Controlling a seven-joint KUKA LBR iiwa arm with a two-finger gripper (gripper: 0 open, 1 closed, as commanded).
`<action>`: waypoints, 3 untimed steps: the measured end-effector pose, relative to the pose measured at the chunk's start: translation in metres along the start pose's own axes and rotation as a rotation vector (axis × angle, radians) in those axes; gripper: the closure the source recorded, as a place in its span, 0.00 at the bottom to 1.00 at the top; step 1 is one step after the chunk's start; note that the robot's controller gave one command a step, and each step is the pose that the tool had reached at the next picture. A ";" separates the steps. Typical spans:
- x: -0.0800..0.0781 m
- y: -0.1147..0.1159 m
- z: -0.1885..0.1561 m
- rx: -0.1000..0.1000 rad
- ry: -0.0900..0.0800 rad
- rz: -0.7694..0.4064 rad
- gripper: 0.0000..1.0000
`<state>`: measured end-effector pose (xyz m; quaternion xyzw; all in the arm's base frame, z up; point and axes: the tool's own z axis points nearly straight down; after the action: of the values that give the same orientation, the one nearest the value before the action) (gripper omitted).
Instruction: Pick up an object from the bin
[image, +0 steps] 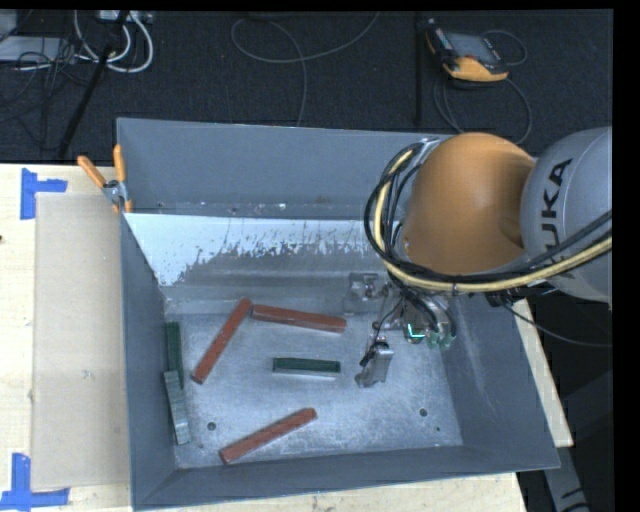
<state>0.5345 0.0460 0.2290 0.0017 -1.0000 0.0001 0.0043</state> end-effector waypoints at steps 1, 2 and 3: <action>-0.015 0.040 0.159 0.000 0.000 -0.021 0.00; -0.086 0.046 0.158 0.000 -0.014 -0.020 0.00; -0.055 -0.036 0.158 0.003 -0.009 0.034 0.00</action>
Offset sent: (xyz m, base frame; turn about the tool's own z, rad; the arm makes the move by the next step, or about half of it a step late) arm 0.0155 0.0396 -0.1545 -0.0174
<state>0.5888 0.0097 0.0702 -0.0153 -0.9999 0.0017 0.0001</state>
